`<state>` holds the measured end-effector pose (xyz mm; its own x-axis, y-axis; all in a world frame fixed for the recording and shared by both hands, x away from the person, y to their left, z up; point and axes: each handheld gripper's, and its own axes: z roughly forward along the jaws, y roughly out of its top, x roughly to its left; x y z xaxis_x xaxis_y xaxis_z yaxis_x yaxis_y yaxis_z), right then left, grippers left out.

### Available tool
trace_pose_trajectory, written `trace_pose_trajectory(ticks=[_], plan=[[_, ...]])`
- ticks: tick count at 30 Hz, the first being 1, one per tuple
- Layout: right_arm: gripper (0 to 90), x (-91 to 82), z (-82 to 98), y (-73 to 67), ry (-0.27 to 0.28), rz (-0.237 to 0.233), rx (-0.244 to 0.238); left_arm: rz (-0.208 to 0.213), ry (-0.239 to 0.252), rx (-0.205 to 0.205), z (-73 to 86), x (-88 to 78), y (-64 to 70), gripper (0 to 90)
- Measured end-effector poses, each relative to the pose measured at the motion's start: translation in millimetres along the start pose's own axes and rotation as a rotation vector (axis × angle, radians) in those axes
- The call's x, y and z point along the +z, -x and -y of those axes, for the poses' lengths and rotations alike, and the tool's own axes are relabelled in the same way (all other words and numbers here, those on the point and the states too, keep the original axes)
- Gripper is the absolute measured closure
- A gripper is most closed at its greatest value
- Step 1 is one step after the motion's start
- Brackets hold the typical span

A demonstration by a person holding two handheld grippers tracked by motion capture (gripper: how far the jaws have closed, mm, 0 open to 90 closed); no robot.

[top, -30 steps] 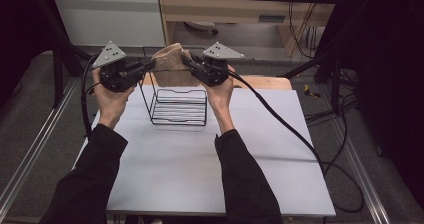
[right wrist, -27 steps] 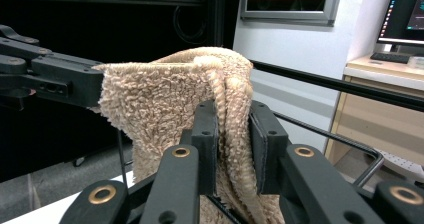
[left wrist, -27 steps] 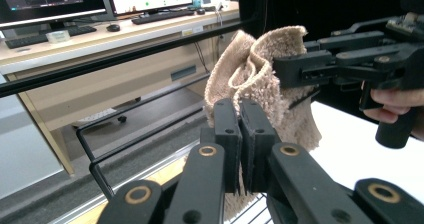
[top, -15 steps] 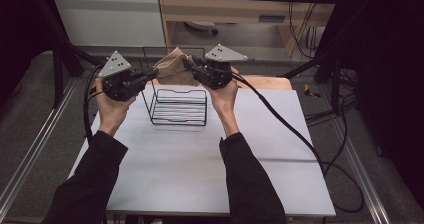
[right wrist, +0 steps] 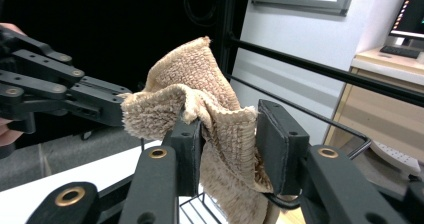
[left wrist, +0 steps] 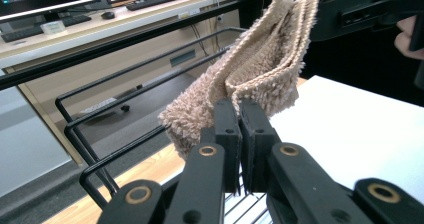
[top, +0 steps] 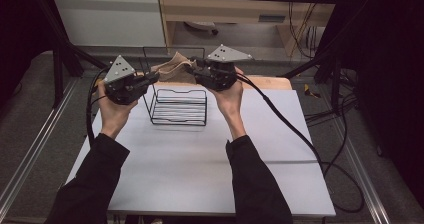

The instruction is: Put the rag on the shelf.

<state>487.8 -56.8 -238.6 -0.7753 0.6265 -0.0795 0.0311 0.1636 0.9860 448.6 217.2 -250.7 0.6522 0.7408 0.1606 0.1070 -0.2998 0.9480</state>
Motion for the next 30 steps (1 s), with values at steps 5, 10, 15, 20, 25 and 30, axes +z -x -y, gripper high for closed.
trace_pose_trajectory(ticks=[5, 10, 15, 20, 25, 30], plan=[[58.5, -6.3, 1.0, -0.5, 0.008, -0.011, 0.013, -0.005, -0.005, 0.003, -0.2, 0.1, 0.3, 86.9], [57.5, -13.0, -1.9, -1.3, 0.017, -0.020, 0.015, -0.016, -0.014, 0.015, -0.4, 0.6, 1.9, 86.8], [69.5, -18.1, -7.5, -0.7, 0.042, -0.040, 0.073, -0.020, -0.017, 0.022, 0.0, 1.0, 3.6, 86.8], [86.3, -13.5, -17.0, 1.9, 0.045, -0.017, 0.122, -0.019, -0.013, 0.024, -0.5, 1.0, 4.2, 86.8], [88.2, -0.2, -28.1, 5.9, 0.035, 0.021, 0.138, -0.018, -0.008, 0.029, 0.6, 0.4, 4.6, 86.8], [87.9, 3.7, -37.0, 11.1, 0.057, 0.043, 0.160, -0.023, -0.026, 0.047, 4.5, 2.6, 6.2, 86.8]])
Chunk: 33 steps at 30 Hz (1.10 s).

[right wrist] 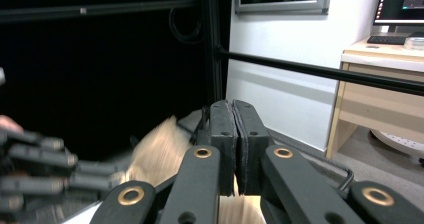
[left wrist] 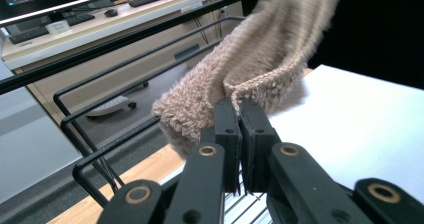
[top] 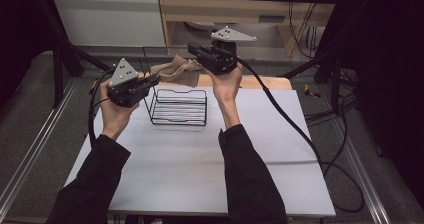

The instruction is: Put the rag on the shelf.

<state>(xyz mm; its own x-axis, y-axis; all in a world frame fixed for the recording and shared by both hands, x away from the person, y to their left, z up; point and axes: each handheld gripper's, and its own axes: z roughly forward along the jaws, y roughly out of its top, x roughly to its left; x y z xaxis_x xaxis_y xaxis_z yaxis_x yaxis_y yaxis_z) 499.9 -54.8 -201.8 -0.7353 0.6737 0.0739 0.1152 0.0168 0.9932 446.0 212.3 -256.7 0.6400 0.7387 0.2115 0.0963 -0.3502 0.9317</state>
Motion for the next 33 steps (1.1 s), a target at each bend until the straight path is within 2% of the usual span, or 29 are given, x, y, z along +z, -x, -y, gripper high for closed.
trace_pose_trajectory(ticks=[2, 4, 8, 10, 13, 16, 18, 20, 24, 27, 30, 33], plan=[[88.9, 1.7, -0.5, 0.6, -0.011, 0.000, 0.003, 0.000, 0.000, -0.001, 0.1, 0.8, 0.9, 86.8], [90.0, 6.2, 3.0, -1.4, -0.053, -0.005, 0.000, -0.004, 0.002, 0.001, -0.1, 0.7, 1.7, 86.8], [90.0, 12.0, 14.6, -8.3, -0.129, -0.022, -0.041, 0.002, 0.007, -0.008, 0.7, -1.0, 0.1, 86.7], [90.0, 10.5, 19.5, -11.4, -0.145, -0.035, -0.048, 0.003, 0.006, -0.012, 1.0, -1.9, -0.5, 86.2], [90.0, 5.3, 25.3, -16.2, -0.163, -0.043, -0.075, 0.012, 0.008, -0.032, 1.5, -1.9, -1.8, 85.3], [90.0, 1.0, 30.5, -16.7, -0.185, -0.040, -0.081, 0.029, 0.000, -0.055, 2.2, -1.1, -2.4, 82.9], [90.0, 0.4, 34.6, -15.5, -0.207, -0.037, -0.074, 0.042, -0.002, -0.073, 2.2, -1.8, -2.6, 78.9], [90.0, 0.8, 38.7, -14.9, -0.220, -0.037, -0.075, 0.067, 0.005, -0.110, 0.9, -5.2, -3.7, 73.3], [90.0, 3.0, 47.4, -13.1, -0.235, -0.033, -0.069, 0.098, 0.052, -0.189, -6.6, -16.9, -8.9, 67.5], [89.8, 3.6, 53.4, -12.1, -0.226, -0.037, -0.069, 0.106, 0.059, -0.216, -11.9, -18.3, -11.0, 70.3], [89.1, 2.1, 55.8, -11.4, -0.208, -0.038, -0.060, 0.110, 0.016, -0.220, -9.9, -6.9, -8.1, 75.7], [87.4, 0.1, 56.3, -11.4, -0.195, -0.039, -0.060, 0.105, -0.014, -0.233, -3.7, 6.1, -5.0, 76.5]])
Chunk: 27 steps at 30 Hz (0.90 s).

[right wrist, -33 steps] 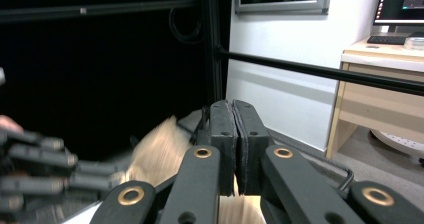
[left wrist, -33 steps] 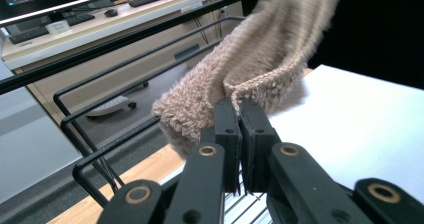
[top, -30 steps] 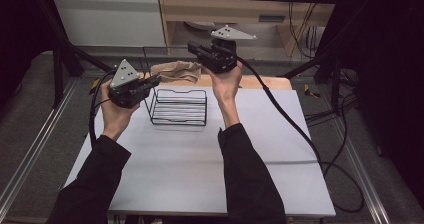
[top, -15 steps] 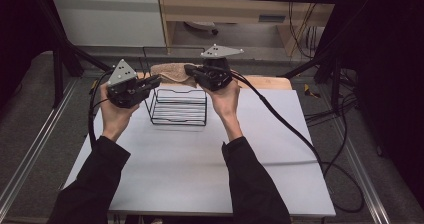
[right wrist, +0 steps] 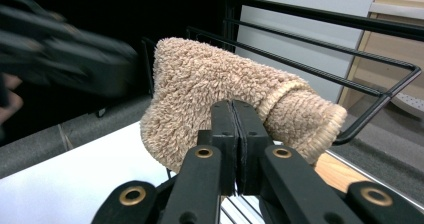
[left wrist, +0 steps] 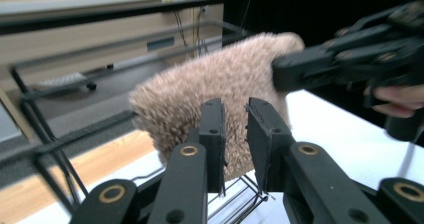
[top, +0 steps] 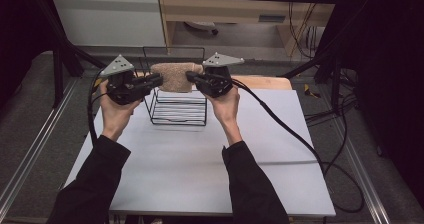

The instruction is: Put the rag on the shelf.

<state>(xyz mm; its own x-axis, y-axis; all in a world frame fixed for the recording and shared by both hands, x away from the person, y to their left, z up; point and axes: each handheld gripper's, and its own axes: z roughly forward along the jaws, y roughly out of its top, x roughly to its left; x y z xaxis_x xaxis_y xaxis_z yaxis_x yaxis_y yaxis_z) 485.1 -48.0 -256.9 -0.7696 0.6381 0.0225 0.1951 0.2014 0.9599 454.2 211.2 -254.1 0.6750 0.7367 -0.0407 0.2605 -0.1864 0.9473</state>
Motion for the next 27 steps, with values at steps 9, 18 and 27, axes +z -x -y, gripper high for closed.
trace_pose_trajectory(ticks=[9, 18, 27], plan=[[73.0, -12.4, -3.7, -1.1, 0.051, -0.016, -0.016, -0.004, 0.007, -0.023, 3.3, -4.9, -2.6, 71.3], [39.2, -33.8, -1.4, -3.0, 0.073, -0.017, -0.011, -0.013, -0.022, -0.044, 16.0, -24.9, -4.1, 49.9], [12.9, -62.3, 29.4, 11.9, 0.033, -0.037, 0.077, -0.009, -0.118, -0.044, 67.5, -29.5, -5.5, 27.6]])
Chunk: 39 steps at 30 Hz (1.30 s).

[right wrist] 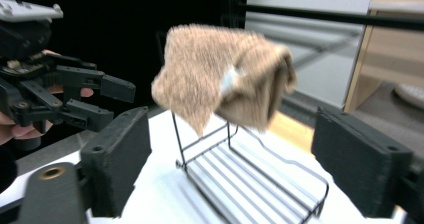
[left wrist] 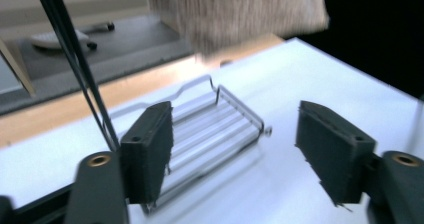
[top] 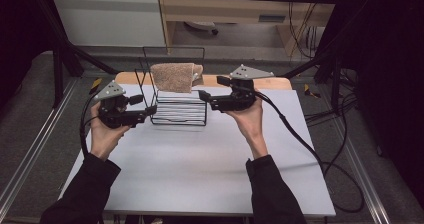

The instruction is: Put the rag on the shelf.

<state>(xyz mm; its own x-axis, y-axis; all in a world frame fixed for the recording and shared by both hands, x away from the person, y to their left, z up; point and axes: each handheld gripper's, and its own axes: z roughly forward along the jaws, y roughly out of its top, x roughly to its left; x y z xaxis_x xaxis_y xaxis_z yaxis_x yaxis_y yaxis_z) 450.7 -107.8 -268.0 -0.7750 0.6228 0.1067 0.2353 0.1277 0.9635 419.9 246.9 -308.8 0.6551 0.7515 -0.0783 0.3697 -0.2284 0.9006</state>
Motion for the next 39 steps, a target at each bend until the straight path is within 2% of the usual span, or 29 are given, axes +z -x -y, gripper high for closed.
trace_pose_trajectory(ticks=[6, 14, 21, 25, 28, 32, 36, 39], plan=[[6.0, -25.8, 29.6, 17.2, -0.037, -0.008, 0.049, 0.005, -0.040, -0.018, 32.9, 1.1, -2.5, 17.7], [2.7, -58.0, 78.4, 37.4, -0.100, -0.004, 0.108, 0.004, -0.076, -0.047, 66.5, 0.0, -6.4, 12.2], [0.6, -82.6, 120.9, 50.8, -0.160, 0.016, 0.125, 0.012, -0.088, -0.060, 91.6, -6.5, -10.8, 11.0], [0.5, -96.3, 145.3, 57.2, -0.181, 0.030, 0.151, 0.011, -0.106, -0.058, 107.4, -9.8, -13.6, 10.4], [0.5, -106.6, 161.8, 61.6, -0.195, 0.045, 0.161, 0.017, -0.118, -0.075, 120.3, -10.9, -16.6, 10.4], [0.4, -118.4, 179.6, 66.5, -0.236, 0.057, 0.177, -0.004, -0.143, -0.067, 130.1, -12.6, -19.0, 10.3], [0.4, -127.8, 192.4, 68.6, -0.230, 0.067, 0.182, -0.008, -0.147, -0.071, 137.2, -13.8, -19.3, 10.4], [0.4, -132.9, 201.3, 68.5, -0.248, 0.077, 0.183, -0.007, -0.163, -0.060, 142.4, -12.7, -18.2, 10.4]])
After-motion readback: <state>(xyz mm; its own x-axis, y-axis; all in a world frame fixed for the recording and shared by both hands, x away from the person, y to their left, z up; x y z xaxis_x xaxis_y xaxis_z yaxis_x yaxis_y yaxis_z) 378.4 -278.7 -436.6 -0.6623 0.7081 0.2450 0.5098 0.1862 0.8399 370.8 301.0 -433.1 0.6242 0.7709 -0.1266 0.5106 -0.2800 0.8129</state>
